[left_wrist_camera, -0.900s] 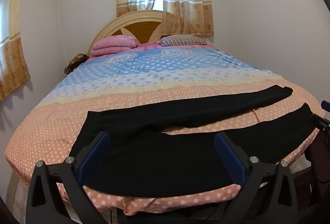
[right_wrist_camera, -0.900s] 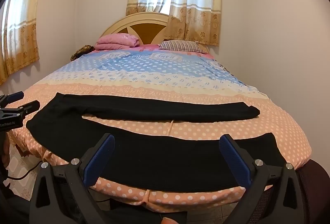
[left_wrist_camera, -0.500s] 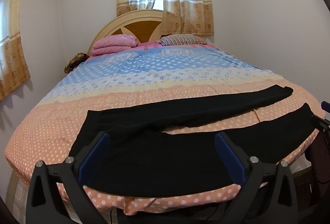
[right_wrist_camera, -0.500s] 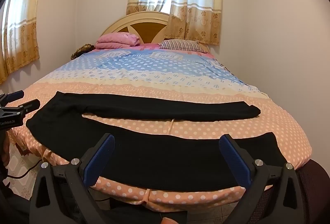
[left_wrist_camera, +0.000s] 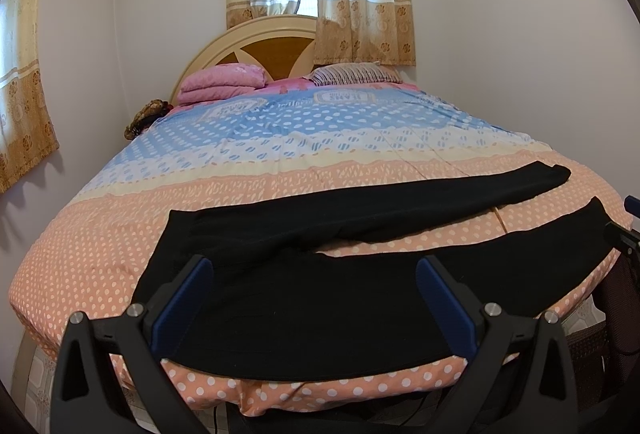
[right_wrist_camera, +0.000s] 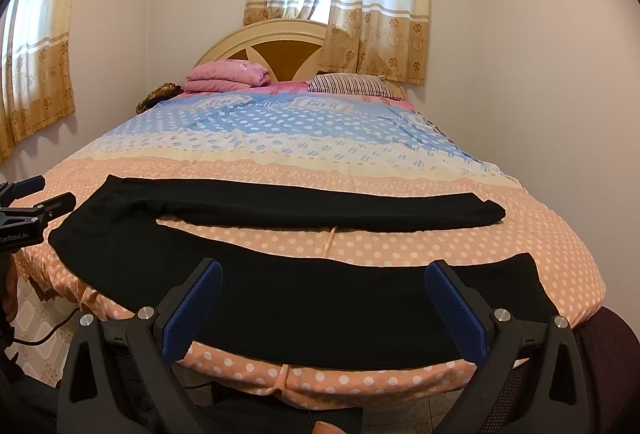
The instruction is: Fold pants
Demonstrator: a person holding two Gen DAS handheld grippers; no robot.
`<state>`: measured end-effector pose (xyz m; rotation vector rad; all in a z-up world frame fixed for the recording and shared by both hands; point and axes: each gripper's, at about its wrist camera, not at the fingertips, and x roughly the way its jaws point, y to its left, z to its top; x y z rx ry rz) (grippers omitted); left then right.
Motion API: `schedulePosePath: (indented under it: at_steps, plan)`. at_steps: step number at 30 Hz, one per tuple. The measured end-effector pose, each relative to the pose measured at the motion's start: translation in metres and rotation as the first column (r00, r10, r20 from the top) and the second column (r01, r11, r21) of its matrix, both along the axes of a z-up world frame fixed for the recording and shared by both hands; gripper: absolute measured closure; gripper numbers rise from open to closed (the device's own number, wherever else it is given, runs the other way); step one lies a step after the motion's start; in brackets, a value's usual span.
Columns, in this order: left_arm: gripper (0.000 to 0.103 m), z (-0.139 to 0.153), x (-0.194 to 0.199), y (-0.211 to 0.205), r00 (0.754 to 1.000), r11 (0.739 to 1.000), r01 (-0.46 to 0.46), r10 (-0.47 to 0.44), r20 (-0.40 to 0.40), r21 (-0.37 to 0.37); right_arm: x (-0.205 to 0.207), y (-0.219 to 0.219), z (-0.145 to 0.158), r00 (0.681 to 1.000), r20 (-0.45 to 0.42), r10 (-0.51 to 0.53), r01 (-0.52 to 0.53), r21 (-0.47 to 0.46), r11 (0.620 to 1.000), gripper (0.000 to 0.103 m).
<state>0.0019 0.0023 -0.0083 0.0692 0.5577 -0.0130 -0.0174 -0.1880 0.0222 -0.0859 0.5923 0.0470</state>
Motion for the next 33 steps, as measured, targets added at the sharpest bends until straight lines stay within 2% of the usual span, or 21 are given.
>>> schedulePosePath:
  at_steps: [15, 18, 23, 27, 30, 33]
  plan:
    - [0.000, -0.006, 0.005, 0.005, 1.000, 1.000, -0.006, 0.006, -0.019, 0.001, 0.004, -0.002, -0.009, 1.000, -0.026, -0.009, 0.009, -0.004, 1.000, 0.001]
    - [0.000, -0.006, 0.005, 0.006, 1.000, 1.000, -0.006, 0.006, 0.008, -0.008, 0.005, -0.002, -0.009, 1.000, -0.026, -0.009, 0.008, -0.005, 1.000, 0.001]
    - [0.000, -0.010, 0.007, 0.007, 1.000, 1.000, -0.010, 0.010, 0.007, -0.013, 0.006, -0.001, -0.010, 0.999, -0.034, -0.008, 0.008, -0.008, 1.000, 0.001]
    - [0.000, -0.015, 0.011, 0.010, 1.000, 1.000, -0.012, 0.012, -0.013, -0.012, 0.008, 0.000, -0.014, 0.999, -0.046, -0.004, 0.003, -0.012, 1.000, 0.001]
    - [0.000, -0.022, 0.018, 0.019, 0.999, 1.000, -0.028, 0.028, -0.018, -0.013, 0.012, -0.005, -0.017, 0.999, -0.051, 0.007, -0.008, -0.008, 1.000, 0.001]
    - [0.000, -0.033, 0.036, 0.051, 0.996, 0.997, -0.075, 0.075, -0.039, -0.010, 0.019, -0.023, -0.020, 0.998, -0.062, 0.008, -0.008, 0.012, 1.000, 0.001]
